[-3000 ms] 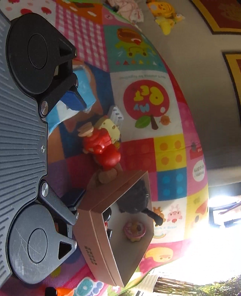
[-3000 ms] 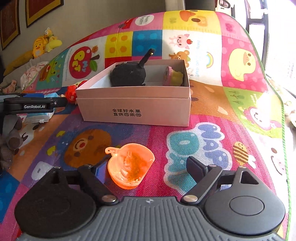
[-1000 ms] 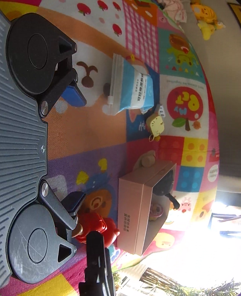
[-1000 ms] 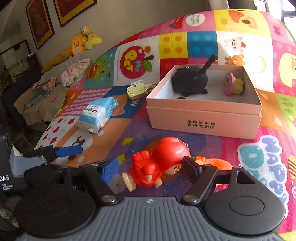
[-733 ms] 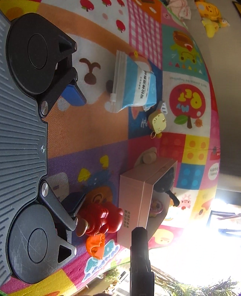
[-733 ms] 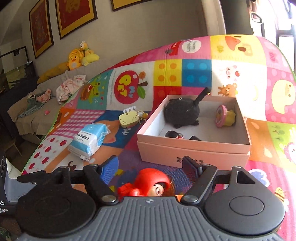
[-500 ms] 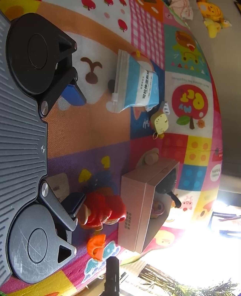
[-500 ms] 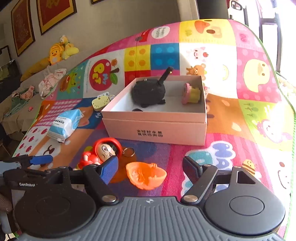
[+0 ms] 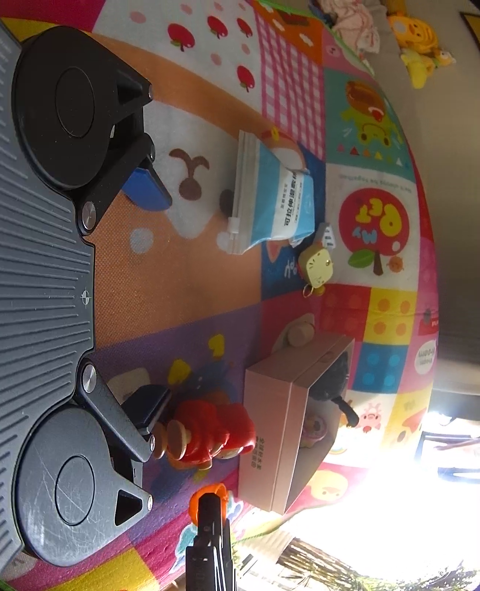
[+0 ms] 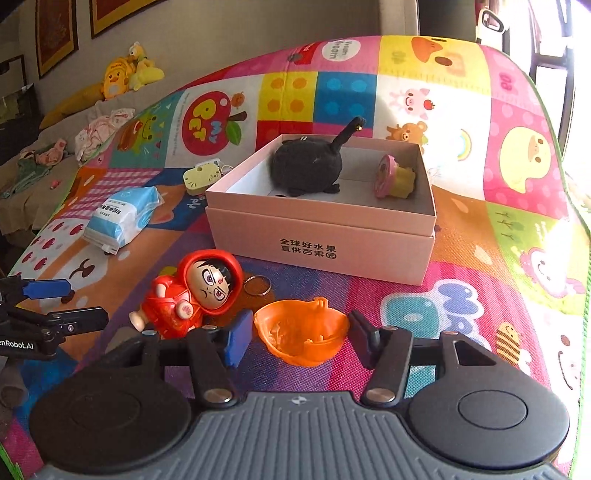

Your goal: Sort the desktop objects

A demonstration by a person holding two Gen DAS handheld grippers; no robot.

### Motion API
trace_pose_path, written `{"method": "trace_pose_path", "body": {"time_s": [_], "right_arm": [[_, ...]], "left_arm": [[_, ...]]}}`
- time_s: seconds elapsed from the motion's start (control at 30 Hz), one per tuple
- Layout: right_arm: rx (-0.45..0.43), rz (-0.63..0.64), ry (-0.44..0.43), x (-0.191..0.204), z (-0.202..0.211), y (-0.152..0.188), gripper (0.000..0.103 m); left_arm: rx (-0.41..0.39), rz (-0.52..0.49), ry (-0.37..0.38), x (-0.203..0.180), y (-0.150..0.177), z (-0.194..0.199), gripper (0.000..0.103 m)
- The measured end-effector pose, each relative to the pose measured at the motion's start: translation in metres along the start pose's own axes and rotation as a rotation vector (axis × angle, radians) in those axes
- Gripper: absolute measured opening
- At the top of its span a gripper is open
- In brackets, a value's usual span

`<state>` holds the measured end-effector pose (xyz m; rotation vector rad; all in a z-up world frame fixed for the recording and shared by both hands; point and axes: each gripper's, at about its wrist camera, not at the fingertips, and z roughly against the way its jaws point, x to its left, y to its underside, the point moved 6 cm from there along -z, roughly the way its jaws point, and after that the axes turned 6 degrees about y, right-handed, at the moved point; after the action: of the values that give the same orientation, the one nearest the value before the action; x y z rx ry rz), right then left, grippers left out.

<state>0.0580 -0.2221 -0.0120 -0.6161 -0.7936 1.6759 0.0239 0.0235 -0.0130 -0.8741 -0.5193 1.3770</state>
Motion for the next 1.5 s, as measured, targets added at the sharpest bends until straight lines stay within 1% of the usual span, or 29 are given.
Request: {"method": "trace_pose_path", "body": {"time_s": [0.07,0.17,0.27,0.3,0.33,0.4,0.43,0.5,0.57,0.63,0.7,0.77,0.83,0.9,0.97,1.03,1.07,1.1,1.13,1.2,1.23,1.3,1.37,1.47,1.5], "right_arm": [[-0.027,-0.012,-0.039,0.005,0.013,-0.008,0.056],[-0.079,0.03,-0.151,0.034,0.034,-0.023,0.056],[-0.057,0.093,-0.278,0.076,0.035,-0.025,0.056],[-0.04,0.125,-0.317,0.095,0.031,-0.022,0.056],[-0.029,0.158,-0.338,0.111,0.027,-0.018,0.056],[-0.025,0.234,-0.349,0.136,0.017,-0.008,0.056],[-0.02,0.267,-0.341,0.145,0.012,-0.003,0.057],[0.006,0.295,-0.319,0.151,0.003,0.004,0.057],[0.011,0.269,-0.309,0.142,0.004,0.003,0.057],[-0.008,0.21,-0.312,0.123,0.015,-0.004,0.064],[-0.04,0.121,-0.302,0.097,0.027,-0.014,0.076],[-0.036,0.012,-0.28,0.069,0.03,-0.02,0.078],[-0.002,-0.097,-0.247,0.044,0.02,-0.023,0.078],[0.068,-0.201,-0.223,0.027,-0.001,-0.02,0.078],[0.137,-0.282,-0.25,0.022,-0.022,-0.015,0.078],[0.188,-0.342,-0.291,0.026,-0.039,-0.01,0.077],[0.205,-0.358,-0.307,0.028,-0.045,-0.01,0.072],[0.22,-0.364,-0.327,0.034,-0.05,-0.009,0.064],[0.228,-0.36,-0.334,0.037,-0.053,-0.009,0.061],[0.234,-0.344,-0.336,0.043,-0.055,-0.009,0.046],[0.236,-0.343,-0.347,0.043,-0.053,-0.009,0.046],[0.224,-0.333,-0.321,0.037,-0.047,-0.01,0.046],[0.194,-0.313,-0.279,0.025,-0.037,-0.009,0.042],[0.166,-0.291,-0.205,0.0,-0.02,-0.006,0.042],[0.153,-0.274,-0.164,-0.012,-0.014,-0.003,0.042]], "left_arm": [[-0.016,0.012,-0.021,0.009,-0.003,0.004,0.103],[-0.05,0.03,-0.068,0.026,-0.01,0.012,0.103],[-0.072,0.064,-0.113,0.043,-0.015,0.019,0.103],[-0.076,0.072,-0.124,0.047,-0.015,0.021,0.103],[-0.079,0.082,-0.138,0.052,-0.016,0.023,0.103],[-0.08,0.1,-0.157,0.061,-0.015,0.026,0.103],[-0.079,0.108,-0.162,0.063,-0.015,0.027,0.103],[-0.073,0.116,-0.16,0.066,-0.012,0.028,0.103],[-0.065,0.114,-0.149,0.065,-0.008,0.027,0.103],[-0.055,0.111,-0.133,0.062,-0.005,0.025,0.103],[-0.047,0.108,-0.119,0.058,-0.002,0.021,0.103],[-0.044,0.109,-0.103,0.054,-0.001,0.017,0.103],[-0.042,0.106,-0.086,0.049,-0.001,0.014,0.103],[-0.042,0.098,-0.069,0.042,-0.002,0.013,0.103],[-0.037,0.083,-0.045,0.034,-0.001,0.013,0.103],[-0.027,0.061,-0.018,0.025,0.001,0.012,0.103],[-0.023,0.049,-0.005,0.021,0.002,0.011,0.103],[-0.019,0.033,0.011,0.016,0.003,0.01,0.103],[-0.017,0.02,0.026,0.011,0.004,0.01,0.103],[-0.011,-0.002,0.053,0.003,0.005,0.01,0.103],[-0.009,-0.013,0.066,-0.001,0.005,0.009,0.103],[-0.006,-0.039,0.086,-0.01,0.005,0.009,0.103],[-0.005,-0.07,0.106,-0.019,0.006,0.009,0.103],[-0.002,-0.123,0.13,-0.034,0.007,0.008,0.103],[-0.001,-0.139,0.137,-0.038,0.007,0.007,0.103]]}}
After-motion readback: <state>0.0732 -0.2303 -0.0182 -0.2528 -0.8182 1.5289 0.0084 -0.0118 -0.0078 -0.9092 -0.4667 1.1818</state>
